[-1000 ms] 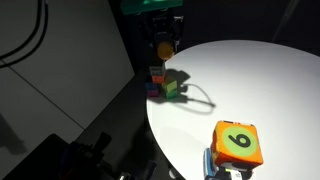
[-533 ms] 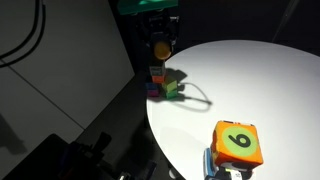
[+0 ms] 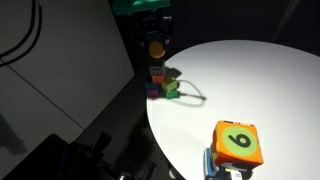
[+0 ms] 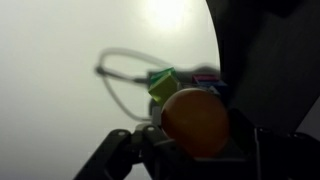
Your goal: Pick up the yellow round toy and put it on the gray block
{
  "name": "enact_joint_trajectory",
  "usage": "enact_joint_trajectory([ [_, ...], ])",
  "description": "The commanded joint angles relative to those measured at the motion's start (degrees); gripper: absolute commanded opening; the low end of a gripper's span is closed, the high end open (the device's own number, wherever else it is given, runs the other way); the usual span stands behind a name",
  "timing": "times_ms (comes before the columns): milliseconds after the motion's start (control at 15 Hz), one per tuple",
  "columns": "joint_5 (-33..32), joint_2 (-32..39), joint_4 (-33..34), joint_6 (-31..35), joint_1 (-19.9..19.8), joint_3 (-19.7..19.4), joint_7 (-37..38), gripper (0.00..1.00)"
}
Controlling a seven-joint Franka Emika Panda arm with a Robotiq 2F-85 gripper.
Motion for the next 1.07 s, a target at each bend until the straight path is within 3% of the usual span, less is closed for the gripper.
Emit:
enact_joint_trajectory([
  [0,-0.01,1.58,2.32,-1.09,0.77,0.64,0.08,0.42],
  [1000,-0.45,6.88,7.17,-1.39,1.71,1.51,-0.14,0.42],
])
